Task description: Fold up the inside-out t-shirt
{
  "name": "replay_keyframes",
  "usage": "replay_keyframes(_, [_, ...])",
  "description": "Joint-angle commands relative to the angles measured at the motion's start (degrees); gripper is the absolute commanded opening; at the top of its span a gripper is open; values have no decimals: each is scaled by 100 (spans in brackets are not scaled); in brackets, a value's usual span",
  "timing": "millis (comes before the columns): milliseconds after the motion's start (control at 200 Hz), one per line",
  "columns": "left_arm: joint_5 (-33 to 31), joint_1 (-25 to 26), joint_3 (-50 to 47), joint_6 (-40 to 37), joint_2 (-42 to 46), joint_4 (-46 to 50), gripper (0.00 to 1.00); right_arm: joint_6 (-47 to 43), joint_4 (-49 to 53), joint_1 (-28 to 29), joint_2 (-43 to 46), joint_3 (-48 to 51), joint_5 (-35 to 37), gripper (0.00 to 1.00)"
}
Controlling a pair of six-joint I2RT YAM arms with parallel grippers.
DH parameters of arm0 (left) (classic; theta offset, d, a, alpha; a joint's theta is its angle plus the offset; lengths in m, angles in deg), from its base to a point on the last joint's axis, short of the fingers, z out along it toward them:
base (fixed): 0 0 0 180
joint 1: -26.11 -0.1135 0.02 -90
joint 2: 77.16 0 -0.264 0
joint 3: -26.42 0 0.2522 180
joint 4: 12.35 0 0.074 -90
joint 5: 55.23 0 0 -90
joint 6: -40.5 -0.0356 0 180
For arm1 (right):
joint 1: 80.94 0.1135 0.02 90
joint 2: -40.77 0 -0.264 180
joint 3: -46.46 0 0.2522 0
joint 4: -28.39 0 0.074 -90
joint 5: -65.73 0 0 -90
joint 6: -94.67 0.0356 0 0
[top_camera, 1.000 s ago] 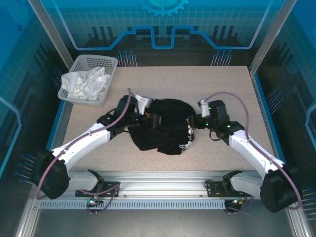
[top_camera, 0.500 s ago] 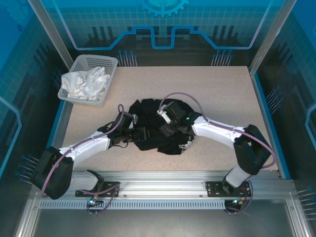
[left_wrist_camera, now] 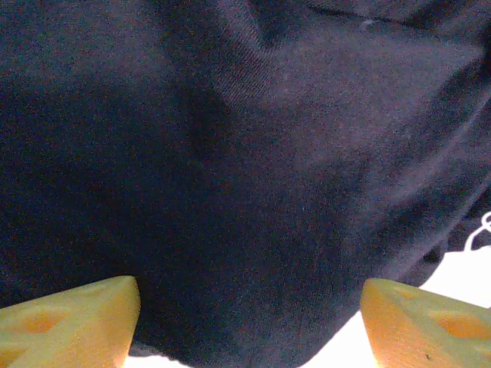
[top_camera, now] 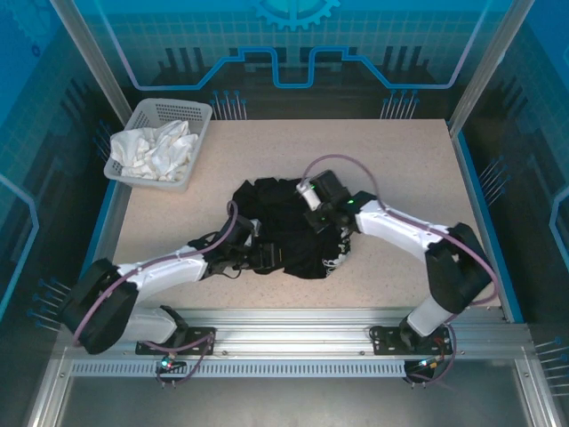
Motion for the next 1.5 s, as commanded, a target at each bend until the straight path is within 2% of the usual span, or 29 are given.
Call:
replay_keyframes(0, [19,203,393,-226,-496,-221,77,549,-241,-460,439,271,-1134,4])
replay_keyframes(100, [166,409,629,-416,-919,-104,74,841,-355,-926,803,450,-1755,3])
replay_keyframes(170, [200,478,705,-510,-1154,-107,65,1102,-575,-1280,1065,619,-2293,3])
replay_keyframes(290, [138,472,776,-606,-1326,-215,38,1372,-748,-1687,1287,694,-2963,3])
replay_keyframes(440, [219,445,988,-905,-963,-123,0,1297,-636,-1780,1492,520,-3387,3])
replay_keyframes(555, [238,395,1100,-1214,-106,121,0,999,-245,-1782,1645,174,-3617,3])
replay_keyframes(615, [203,336,1099,-1291,458,227,0,804,5,-1780,1763,26,-3395,3])
replay_keyframes(780, [-96,-84,1015,-1280,1793,853,0,462,918,-1835,2042,-94,-1309,0])
replay_keyframes(880, [-401,-508,970,-1274,2535,1440,0,351,1077,-2090,2357,107,-412,0])
replay_keyframes(950, [-571,-813,864,-1231,2963,1744,0,354,1059,-2277,2520,291,-76,0])
replay_keyframes(1060, [-863,-1045,680,-1124,3125,2205,0,516,856,-2425,2462,602,-74,1])
replay_keyframes(1176, [-1300,-1047,440,-926,2791,2520,0,598,758,-2426,2058,761,-113,4])
replay_keyframes(1246, [-1258,-1039,427,-952,2472,2524,30,631,634,-2419,1834,812,-334,6])
replay_keyframes(1286, [-1278,-1007,472,-974,2307,2509,42,629,570,-2393,1735,816,-505,6])
replay_keyframes(1361, [-1621,-742,592,-1089,2120,2368,54,617,490,-2305,1588,784,-684,6])
replay_keyframes(1451, [-2286,-46,735,-1470,1943,1934,64,603,477,-2216,1491,751,-758,6])
replay_keyframes(1496, [-2331,248,815,-1713,1746,1619,68,595,456,-2206,1491,757,-787,6])
